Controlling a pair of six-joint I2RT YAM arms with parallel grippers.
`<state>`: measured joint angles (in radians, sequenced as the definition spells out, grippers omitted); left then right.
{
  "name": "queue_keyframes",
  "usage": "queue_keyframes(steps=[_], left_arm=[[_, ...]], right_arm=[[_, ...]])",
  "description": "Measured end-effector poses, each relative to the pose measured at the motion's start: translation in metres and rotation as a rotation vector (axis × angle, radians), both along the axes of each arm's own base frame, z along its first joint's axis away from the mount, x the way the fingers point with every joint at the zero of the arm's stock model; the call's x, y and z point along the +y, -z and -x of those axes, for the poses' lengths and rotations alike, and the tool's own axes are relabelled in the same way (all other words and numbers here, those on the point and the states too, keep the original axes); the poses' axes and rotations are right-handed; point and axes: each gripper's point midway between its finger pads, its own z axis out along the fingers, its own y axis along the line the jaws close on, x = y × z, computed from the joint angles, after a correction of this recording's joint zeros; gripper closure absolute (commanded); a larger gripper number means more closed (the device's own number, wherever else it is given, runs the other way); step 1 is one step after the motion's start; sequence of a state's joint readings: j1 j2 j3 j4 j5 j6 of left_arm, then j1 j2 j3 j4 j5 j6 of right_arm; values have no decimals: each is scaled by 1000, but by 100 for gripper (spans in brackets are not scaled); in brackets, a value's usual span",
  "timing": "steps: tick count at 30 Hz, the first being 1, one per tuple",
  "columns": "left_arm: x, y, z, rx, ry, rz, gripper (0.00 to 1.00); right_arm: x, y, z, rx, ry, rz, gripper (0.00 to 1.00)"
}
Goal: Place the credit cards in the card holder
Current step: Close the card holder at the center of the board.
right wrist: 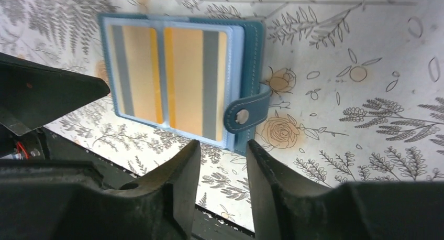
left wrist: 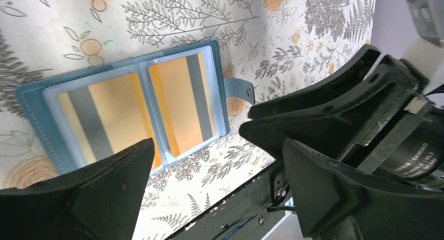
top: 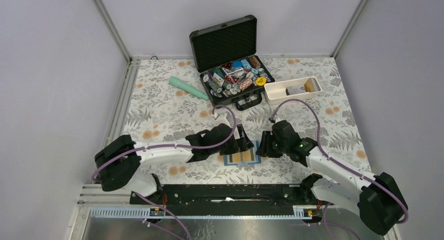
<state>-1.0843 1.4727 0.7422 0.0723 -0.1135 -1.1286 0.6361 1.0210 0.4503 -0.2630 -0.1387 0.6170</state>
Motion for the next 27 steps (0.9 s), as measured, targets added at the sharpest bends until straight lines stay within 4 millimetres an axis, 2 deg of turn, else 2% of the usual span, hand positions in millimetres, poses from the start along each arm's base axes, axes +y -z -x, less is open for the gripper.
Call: queue_keyframes(steps=[3, 6, 8, 13, 17, 21, 23, 27], left_arm=[[10, -9, -3, -10, -16, 0, 1], [28, -4, -6, -2, -47, -16, 1], [44, 9, -4, 19, -68, -47, 1], [79, 41, 4, 79, -117, -110, 1], [90, 45, 5, 93, -142, -110, 1], [94, 46, 5, 102, -161, -103, 1], [94, 46, 4, 103, -167, -93, 1], [91, 45, 2, 104, -169, -64, 1]], right_arm=[[1, -15, -7, -48, 6, -13, 44], [1, -19, -10, -67, 9, -15, 42], [-2, -15, -11, -63, 18, 5, 38], [-9, -3, -12, -49, 23, 65, 36], [-10, 7, -15, -33, 21, 94, 40], [-7, 14, -19, -30, 23, 99, 48], [-5, 16, -22, -32, 22, 98, 57], [-3, 22, -24, -23, 15, 102, 82]])
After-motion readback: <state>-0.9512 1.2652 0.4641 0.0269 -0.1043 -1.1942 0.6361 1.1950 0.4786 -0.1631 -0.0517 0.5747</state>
